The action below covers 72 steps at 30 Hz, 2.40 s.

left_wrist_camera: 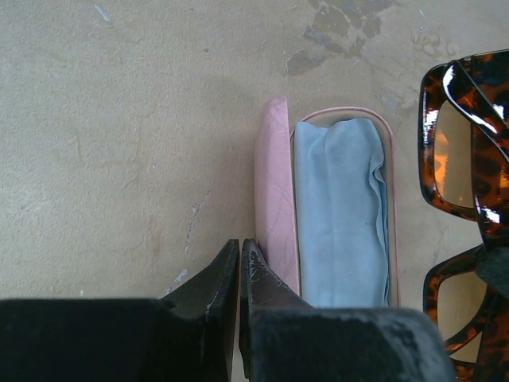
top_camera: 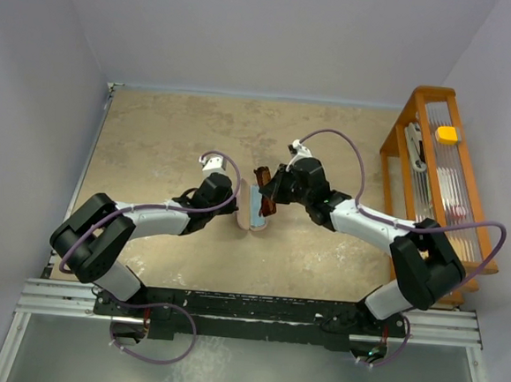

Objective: Organize the sunglasses
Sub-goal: Place the sunglasses in the sunglasses case.

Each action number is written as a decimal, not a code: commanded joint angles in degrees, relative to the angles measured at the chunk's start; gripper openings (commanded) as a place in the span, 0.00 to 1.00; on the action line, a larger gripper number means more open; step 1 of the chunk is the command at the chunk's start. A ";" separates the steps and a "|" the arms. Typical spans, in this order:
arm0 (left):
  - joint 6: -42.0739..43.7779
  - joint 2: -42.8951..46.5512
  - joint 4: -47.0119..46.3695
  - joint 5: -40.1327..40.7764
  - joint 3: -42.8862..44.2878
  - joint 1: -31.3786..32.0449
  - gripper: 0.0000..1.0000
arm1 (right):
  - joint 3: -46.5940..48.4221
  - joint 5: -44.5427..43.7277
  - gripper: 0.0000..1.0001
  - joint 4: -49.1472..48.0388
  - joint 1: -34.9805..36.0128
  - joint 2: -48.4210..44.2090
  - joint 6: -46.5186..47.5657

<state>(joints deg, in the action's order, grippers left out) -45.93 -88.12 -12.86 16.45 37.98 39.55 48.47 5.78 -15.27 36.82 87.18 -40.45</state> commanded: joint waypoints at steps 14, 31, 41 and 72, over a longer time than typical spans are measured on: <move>0.44 1.96 -0.78 -0.71 2.18 0.71 0.00 | -3.14 0.28 0.00 -10.43 1.67 4.79 -3.47; 0.25 3.49 0.45 0.20 2.36 1.53 0.00 | -4.71 0.53 0.00 -13.54 2.20 7.42 -4.63; 0.45 3.83 1.61 0.69 2.87 2.06 0.00 | -5.04 0.64 0.00 -16.13 2.27 9.03 -5.15; 0.87 4.23 3.63 1.39 4.12 2.71 0.00 | -8.53 -1.53 0.00 -23.13 2.27 12.83 -7.01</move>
<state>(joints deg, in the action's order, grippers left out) -45.87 -85.69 -8.03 16.93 39.55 41.82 40.12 5.32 -36.73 38.72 99.04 -47.03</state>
